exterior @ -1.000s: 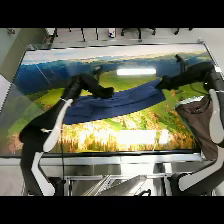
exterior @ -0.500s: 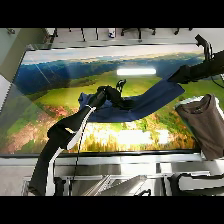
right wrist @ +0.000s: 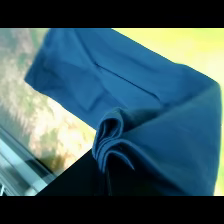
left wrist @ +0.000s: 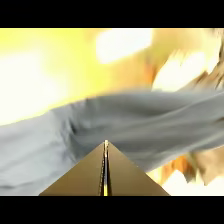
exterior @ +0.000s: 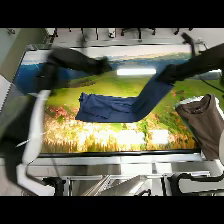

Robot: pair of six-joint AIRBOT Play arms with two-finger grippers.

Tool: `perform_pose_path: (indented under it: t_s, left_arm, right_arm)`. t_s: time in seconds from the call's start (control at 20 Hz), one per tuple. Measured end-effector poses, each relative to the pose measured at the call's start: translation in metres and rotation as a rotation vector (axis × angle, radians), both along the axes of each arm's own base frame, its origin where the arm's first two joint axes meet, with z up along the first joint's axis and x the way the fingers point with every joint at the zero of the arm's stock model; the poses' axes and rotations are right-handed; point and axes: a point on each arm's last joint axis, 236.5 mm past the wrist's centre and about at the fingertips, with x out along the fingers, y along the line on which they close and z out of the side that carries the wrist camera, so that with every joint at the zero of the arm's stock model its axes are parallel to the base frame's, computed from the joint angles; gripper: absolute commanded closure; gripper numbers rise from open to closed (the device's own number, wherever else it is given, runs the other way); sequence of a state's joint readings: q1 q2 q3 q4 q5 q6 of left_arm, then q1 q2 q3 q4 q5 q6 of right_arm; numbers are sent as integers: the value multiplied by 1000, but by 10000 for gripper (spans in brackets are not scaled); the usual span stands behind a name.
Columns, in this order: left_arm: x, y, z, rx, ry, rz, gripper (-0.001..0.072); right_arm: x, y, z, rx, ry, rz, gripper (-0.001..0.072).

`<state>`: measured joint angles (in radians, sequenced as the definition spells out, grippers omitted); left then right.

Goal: Fold the shirts.

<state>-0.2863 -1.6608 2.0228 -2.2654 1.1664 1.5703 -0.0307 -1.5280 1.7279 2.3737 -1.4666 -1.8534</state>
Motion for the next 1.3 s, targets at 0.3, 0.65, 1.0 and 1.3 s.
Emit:
perform_pose_path:
  t_s: [0.3, 0.65, 1.0, 1.3]
  left_arm:
    - [-59, 138, 138, -19, -290, 244, 694]
    - [-101, 188, 123, 30, -294, 356, 694]
    - [-107, 194, 84, 50, -223, 366, 694]
    - [-108, 195, 79, 51, -211, 365, 693]
  right_arm:
    - [16, 212, -35, 104, -175, 74, 410]
    - [25, 325, -128, 143, -220, -61, 112]
    - [67, 154, -72, 11, -126, -119, 110]
    - [23, 34, -157, -140, 252, -189, 110]
